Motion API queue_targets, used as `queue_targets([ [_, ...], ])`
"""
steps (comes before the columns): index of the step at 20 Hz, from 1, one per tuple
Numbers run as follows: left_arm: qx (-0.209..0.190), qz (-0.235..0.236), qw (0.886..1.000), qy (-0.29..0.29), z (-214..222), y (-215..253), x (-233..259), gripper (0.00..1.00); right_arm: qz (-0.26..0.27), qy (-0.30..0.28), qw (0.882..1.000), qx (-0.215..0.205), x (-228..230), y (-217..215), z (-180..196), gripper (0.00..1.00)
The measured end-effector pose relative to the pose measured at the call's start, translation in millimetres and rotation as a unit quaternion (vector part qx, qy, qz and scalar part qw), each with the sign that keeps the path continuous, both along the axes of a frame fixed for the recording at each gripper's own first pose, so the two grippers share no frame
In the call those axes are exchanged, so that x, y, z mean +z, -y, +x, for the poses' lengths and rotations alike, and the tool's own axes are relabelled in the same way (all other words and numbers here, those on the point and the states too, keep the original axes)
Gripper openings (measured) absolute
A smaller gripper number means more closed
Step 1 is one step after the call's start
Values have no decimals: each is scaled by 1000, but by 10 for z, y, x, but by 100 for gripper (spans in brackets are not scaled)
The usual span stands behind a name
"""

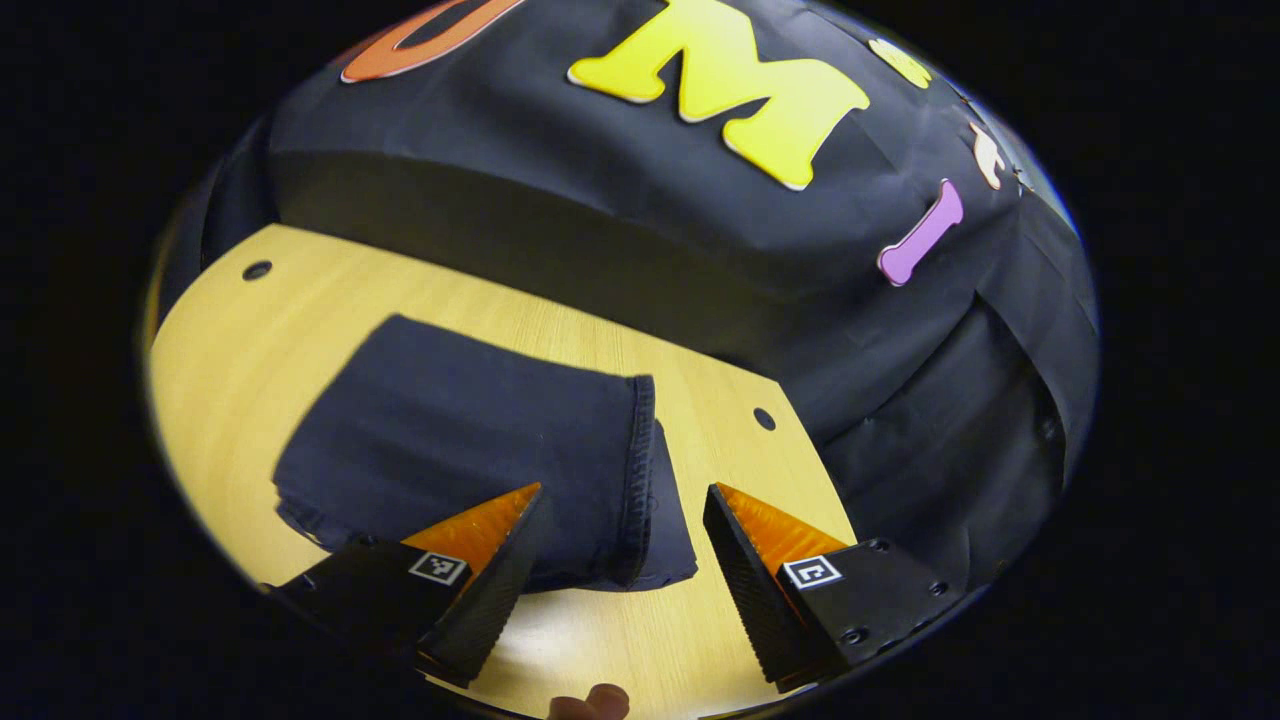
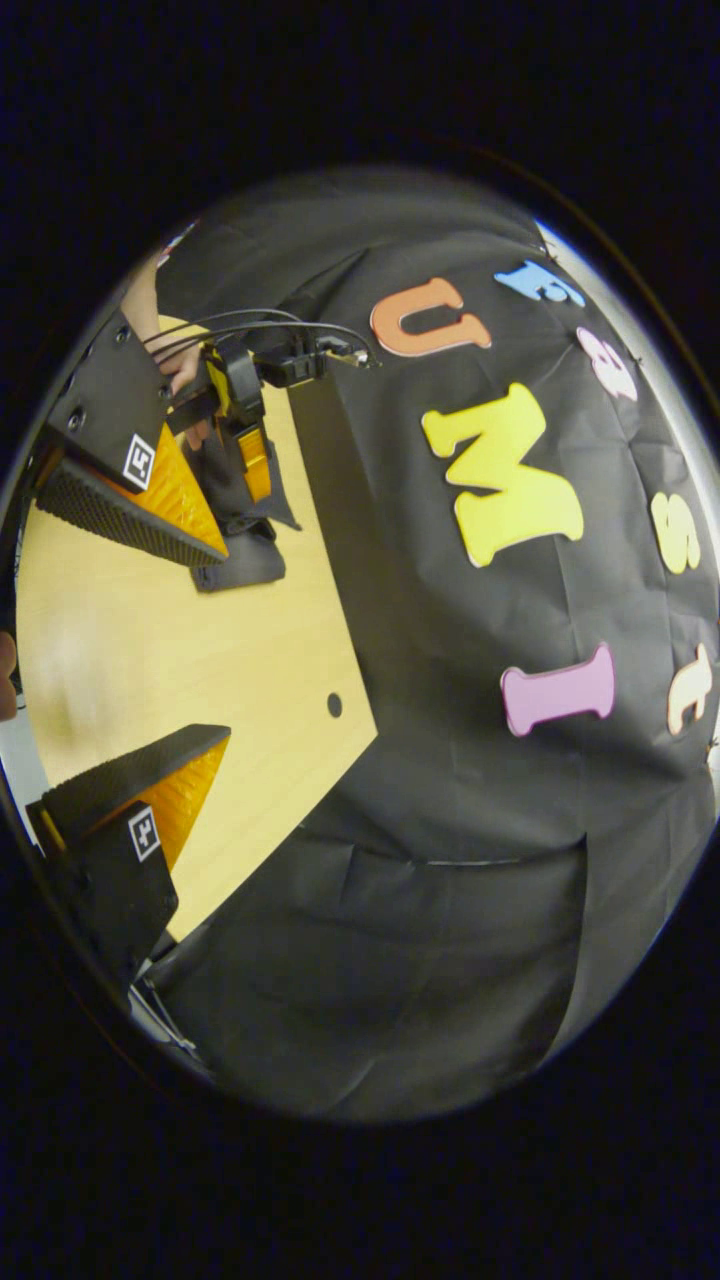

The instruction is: Grasp the waist and the cuffs of the jeans and fold them to make the two legs overlap; first hold the waist and fold one-third of the jeans toward the cuffs, then hold the cuffs and fold the remaining one-third in the same direction to finish folding.

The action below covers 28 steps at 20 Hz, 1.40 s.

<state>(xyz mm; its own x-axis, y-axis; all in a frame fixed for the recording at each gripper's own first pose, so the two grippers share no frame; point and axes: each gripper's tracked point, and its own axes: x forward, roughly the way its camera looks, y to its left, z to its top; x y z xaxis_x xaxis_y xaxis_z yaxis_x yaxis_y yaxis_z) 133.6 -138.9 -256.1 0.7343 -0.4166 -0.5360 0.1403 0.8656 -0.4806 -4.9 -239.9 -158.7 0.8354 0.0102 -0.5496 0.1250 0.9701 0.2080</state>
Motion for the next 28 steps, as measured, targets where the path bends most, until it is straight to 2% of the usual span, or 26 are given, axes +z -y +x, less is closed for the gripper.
queue_targets([
  [3,28,42,995,88,11,-503,733,99,-35,42,997,45,225,-357,316,98],
  [5,54,72,986,143,-39,-856,1285,99,-55,76,993,73,427,-642,543,96],
  [6,61,88,980,168,-60,-987,1512,98,-64,97,990,82,560,-782,613,98],
  [10,99,143,952,252,-288,-1459,2306,98,-97,183,974,87,1167,-1218,786,98],
  [12,114,164,939,281,-430,-1598,2534,98,-103,210,968,88,1342,-1385,791,92],
  [15,126,177,929,301,-629,-1701,2670,100,-111,229,963,83,1424,-1498,784,93],
  [17,135,178,926,303,-692,-1750,2692,100,-115,232,964,67,1395,-1505,741,93],
  [18,138,177,927,299,-746,-1772,2657,98,-117,235,963,60,1399,-1506,715,93],
  [20,137,169,933,286,-853,-1769,2551,100,-120,244,961,52,1403,-1530,666,93],
  [25,141,166,937,273,-970,-1800,2490,98,-122,247,960,47,1368,-1529,656,93],
  [26,142,169,937,272,-953,-1818,2490,98,-121,242,962,47,1341,-1521,675,96],
  [27,143,171,936,272,-954,-1841,2499,98,-119,239,962,49,1332,-1534,691,93],
  [28,145,173,935,274,-969,-1864,2516,98,-116,237,963,50,1328,-1534,704,99],
])
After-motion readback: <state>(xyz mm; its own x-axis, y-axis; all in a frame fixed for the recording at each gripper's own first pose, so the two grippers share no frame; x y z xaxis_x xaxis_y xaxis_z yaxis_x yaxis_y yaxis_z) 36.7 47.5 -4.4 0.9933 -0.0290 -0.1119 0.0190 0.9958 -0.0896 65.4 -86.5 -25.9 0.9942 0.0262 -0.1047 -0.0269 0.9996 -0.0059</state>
